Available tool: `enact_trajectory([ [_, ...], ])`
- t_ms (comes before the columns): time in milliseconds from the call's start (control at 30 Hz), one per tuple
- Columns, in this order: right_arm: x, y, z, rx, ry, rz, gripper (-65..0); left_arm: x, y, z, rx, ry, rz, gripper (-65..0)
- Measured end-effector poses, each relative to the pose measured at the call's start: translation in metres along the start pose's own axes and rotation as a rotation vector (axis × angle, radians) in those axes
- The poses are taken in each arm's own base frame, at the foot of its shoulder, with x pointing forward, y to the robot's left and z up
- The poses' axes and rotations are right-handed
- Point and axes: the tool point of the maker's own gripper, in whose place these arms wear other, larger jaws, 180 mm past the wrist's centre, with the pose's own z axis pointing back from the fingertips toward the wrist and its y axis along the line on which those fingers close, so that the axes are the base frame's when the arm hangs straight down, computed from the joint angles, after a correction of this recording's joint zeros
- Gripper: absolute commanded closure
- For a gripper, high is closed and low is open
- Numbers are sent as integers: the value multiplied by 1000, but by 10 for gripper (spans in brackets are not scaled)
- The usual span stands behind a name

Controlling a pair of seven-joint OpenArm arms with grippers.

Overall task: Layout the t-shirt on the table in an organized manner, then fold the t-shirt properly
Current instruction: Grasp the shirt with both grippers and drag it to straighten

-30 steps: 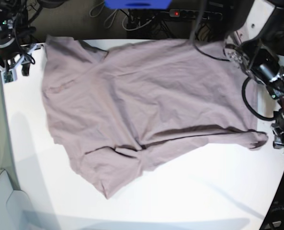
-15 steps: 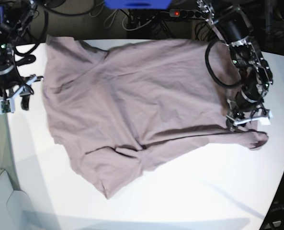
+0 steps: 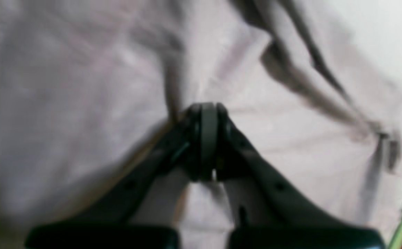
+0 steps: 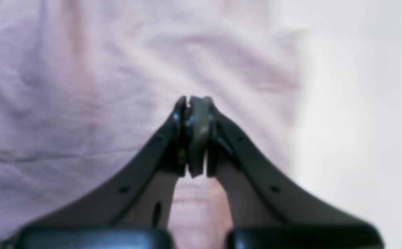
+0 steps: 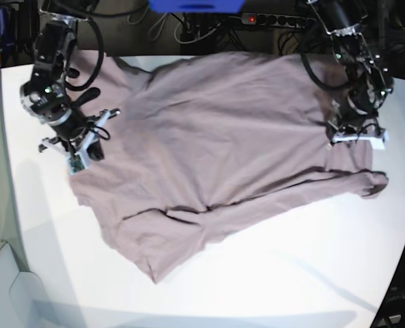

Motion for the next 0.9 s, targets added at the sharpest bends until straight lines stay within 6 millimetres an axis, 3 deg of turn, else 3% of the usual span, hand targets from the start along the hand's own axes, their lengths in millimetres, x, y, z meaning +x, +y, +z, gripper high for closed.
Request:
enact_trajectory([
  [133,-40,13,-22,60,107,-66,0,17,27,12,67,-13,-62,0],
  [300,-48,18,-21,75,90,-99,0,31,51,22,114,-49,4,0],
  [567,-95,27,29,76,141,-69,0,42,46,18,117,-64,13,0],
  [767,-125,40,81,70,269,23,0,53,30,14,85,-88,18,0],
  [833,-124,41,94,53,308,72,0,55,25,13,75,-92,23,0],
  [900,-100,38,99,36,243,105,0,59,19,11,62,-101,26,0],
])
